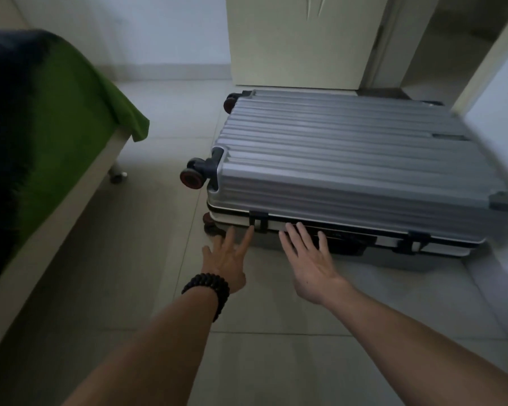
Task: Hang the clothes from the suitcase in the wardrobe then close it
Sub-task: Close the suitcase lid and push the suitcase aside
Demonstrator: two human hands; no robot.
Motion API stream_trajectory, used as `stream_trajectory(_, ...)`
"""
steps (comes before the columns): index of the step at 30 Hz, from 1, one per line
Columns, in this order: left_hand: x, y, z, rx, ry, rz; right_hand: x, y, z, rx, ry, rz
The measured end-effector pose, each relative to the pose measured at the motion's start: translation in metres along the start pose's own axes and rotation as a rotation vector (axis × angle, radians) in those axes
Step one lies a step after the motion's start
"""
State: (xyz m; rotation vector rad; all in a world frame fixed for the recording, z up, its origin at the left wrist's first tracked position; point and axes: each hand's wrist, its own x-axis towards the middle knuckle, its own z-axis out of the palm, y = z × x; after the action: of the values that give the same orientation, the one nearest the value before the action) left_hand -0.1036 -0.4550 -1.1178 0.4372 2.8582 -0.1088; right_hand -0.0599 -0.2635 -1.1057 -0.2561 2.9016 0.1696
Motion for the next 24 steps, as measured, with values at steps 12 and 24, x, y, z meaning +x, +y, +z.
stream_trajectory(12,0.026,0.044,0.022,-0.138,-0.092,-0.195,0.011,0.002,0.016,0.134,-0.044,0.037)
stream_trajectory(24,0.019,0.032,0.028,-0.095,0.051,-0.121,0.009,0.013,0.018,0.175,0.020,-0.027)
